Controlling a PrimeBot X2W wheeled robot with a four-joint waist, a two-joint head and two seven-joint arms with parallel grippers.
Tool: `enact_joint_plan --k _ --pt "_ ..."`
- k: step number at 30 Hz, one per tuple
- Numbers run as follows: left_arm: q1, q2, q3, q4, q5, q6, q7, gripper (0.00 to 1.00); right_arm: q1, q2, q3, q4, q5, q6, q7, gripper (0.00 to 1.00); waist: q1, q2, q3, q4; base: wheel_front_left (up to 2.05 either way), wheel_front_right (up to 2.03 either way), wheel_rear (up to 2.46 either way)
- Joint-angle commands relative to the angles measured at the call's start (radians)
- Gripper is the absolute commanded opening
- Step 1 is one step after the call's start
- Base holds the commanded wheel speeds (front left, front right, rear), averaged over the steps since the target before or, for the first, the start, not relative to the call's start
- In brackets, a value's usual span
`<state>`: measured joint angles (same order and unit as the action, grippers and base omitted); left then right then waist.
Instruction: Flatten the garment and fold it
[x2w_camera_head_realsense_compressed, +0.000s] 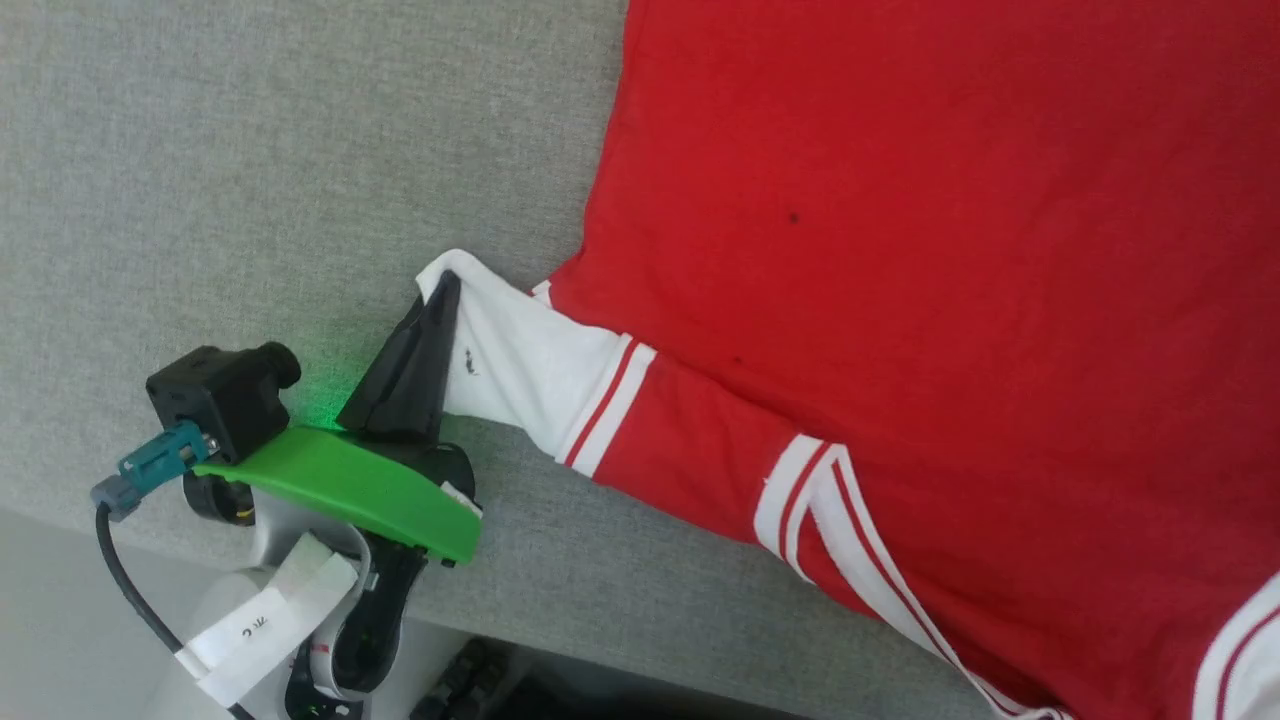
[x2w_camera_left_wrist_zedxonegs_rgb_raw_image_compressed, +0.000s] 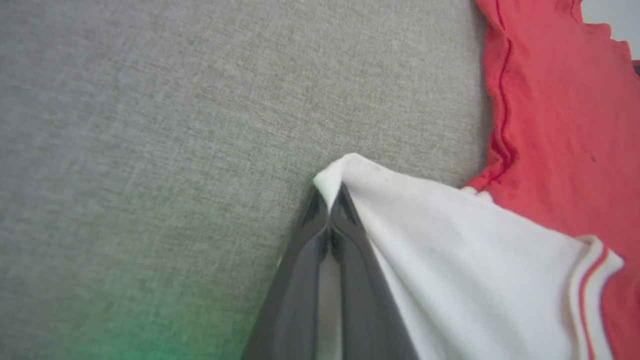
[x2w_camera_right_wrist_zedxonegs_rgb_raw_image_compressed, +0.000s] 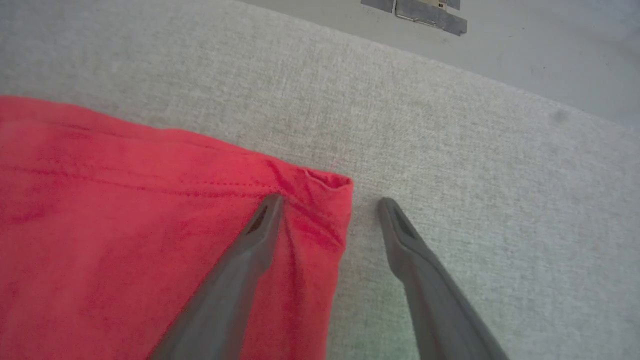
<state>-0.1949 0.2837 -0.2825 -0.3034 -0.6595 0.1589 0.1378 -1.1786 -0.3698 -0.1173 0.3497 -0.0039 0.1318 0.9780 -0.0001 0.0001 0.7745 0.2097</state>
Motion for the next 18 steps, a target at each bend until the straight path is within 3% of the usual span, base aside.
enact_joint_plan --k 1,4,5,7,12,18 --pt "0.017 0.003 -0.012 0.076 0.007 0.018 0.028 0.0 0.031 0.012 0.025 0.033 0.013 -0.001 0.03 1.0 0.0001 -0.0001 0.016 0.014 0.0 0.0 0.0" --pt "0.015 0.005 -0.013 0.08 0.007 0.018 0.029 0.0 0.044 -0.001 0.055 0.038 0.029 -0.001 0.074 1.0 0.0001 -0.0001 0.011 0.01 0.0 0.0 0.0" --pt "0.015 0.005 -0.014 0.082 0.007 0.018 0.029 0.0 0.047 -0.006 0.064 0.038 0.036 -0.001 0.092 0.33 0.0001 -0.0001 0.008 0.009 0.0 0.0 0.0" --pt "0.014 0.007 -0.015 0.087 0.007 0.017 0.029 0.0 0.052 -0.014 0.069 0.032 0.049 -0.001 0.112 0.0 0.0001 -0.0001 -0.002 0.005 0.0 0.0 0.0" --pt "0.013 0.01 -0.017 0.1 0.006 0.016 0.031 0.0 0.052 -0.024 0.05 0.001 0.051 -0.001 0.117 0.0 0.0001 -0.0001 -0.038 -0.006 0.0 0.0 0.0" --pt "0.005 0.014 -0.023 0.129 0.003 0.011 0.037 0.0 0.05 -0.01 -0.002 -0.027 0.058 -0.001 0.04 0.0 0.0001 -0.0001 -0.123 -0.035 0.0 0.0 0.0"
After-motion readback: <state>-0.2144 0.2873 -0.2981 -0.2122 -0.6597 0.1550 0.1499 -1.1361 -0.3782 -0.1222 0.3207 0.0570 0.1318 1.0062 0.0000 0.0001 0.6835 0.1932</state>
